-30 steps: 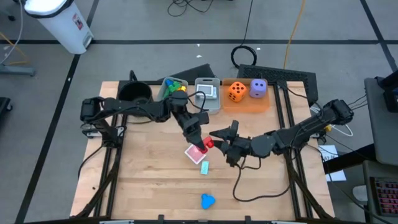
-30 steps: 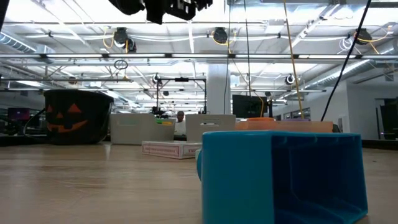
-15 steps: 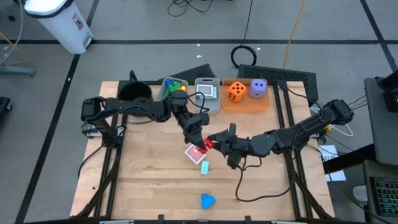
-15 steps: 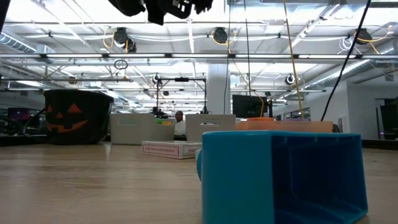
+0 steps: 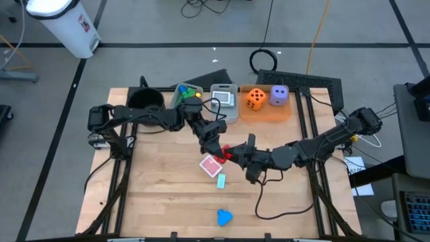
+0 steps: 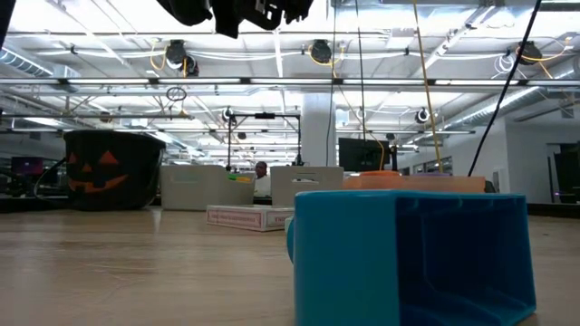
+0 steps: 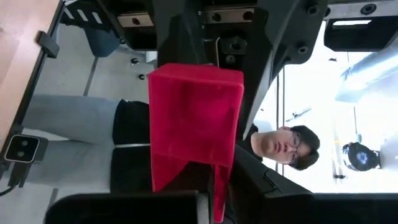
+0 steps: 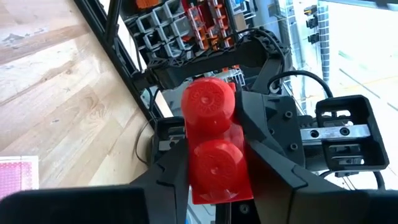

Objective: Pick & Place Toys
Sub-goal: Put the red game piece into the left gray bin

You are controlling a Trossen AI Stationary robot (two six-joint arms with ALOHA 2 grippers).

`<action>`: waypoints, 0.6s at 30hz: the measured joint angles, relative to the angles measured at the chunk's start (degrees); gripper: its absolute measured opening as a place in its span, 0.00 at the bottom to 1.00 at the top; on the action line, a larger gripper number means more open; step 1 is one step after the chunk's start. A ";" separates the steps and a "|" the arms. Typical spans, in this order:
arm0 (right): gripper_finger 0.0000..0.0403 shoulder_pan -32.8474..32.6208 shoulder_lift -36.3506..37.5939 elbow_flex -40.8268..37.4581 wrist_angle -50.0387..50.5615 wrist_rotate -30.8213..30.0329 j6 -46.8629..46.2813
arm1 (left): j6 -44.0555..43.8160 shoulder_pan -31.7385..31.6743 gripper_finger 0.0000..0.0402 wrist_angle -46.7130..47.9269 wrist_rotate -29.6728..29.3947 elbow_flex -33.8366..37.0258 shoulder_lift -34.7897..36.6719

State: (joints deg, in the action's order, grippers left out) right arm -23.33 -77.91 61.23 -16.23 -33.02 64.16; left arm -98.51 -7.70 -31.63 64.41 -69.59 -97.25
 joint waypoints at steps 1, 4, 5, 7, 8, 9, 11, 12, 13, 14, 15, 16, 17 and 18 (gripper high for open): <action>0.27 -0.04 0.00 0.00 0.02 -0.04 -0.04 | 0.04 0.06 0.08 0.01 0.07 0.01 0.00; 0.25 -0.06 0.02 0.00 0.00 0.05 0.00 | 0.42 0.21 0.08 -0.01 0.06 0.01 0.00; 0.25 -0.08 0.02 0.00 0.02 0.05 0.00 | 0.46 0.21 0.07 -0.01 0.12 0.01 0.00; 0.25 -0.12 0.02 0.00 -0.02 0.02 -0.15 | 0.93 0.21 0.05 -0.19 0.11 0.01 0.02; 0.25 -0.13 0.06 0.00 -0.06 0.00 -0.39 | 1.08 0.21 0.04 -0.27 0.06 0.01 0.05; 0.25 -0.13 0.07 0.00 -0.07 0.00 -0.46 | 1.11 0.21 0.03 -0.26 0.03 0.01 0.09; 0.24 -0.13 0.07 0.00 0.00 -0.02 -0.46 | 1.67 0.21 0.04 -0.18 0.04 0.01 0.09; 0.24 -0.13 0.07 0.00 0.03 -0.01 -0.46 | 2.11 0.21 0.05 -0.07 0.04 0.01 0.09; 0.24 -0.13 0.07 0.00 0.10 0.00 -0.50 | 2.56 0.21 0.07 0.00 0.01 0.01 0.09; 0.24 -0.13 0.07 0.00 0.15 0.02 -0.61 | 2.96 0.21 0.09 0.07 0.01 0.01 0.09; 0.24 -0.13 0.07 0.00 0.20 0.06 -0.75 | 3.35 0.21 0.10 0.20 0.01 0.01 0.09; 0.24 -0.11 0.07 0.00 0.25 0.07 -0.93 | 3.54 0.21 0.12 0.21 0.00 0.01 0.09; 0.24 -0.11 0.07 0.00 0.26 0.05 -1.23 | 3.61 0.23 0.14 0.22 -0.08 0.01 0.09; 0.24 -0.11 0.07 0.00 0.28 0.07 -1.59 | 3.72 0.23 0.15 0.21 -0.11 0.01 0.09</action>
State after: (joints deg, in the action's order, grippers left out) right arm -23.44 -77.84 61.23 -15.94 -32.95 62.57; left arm -94.78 -7.46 -31.42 64.30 -69.58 -97.17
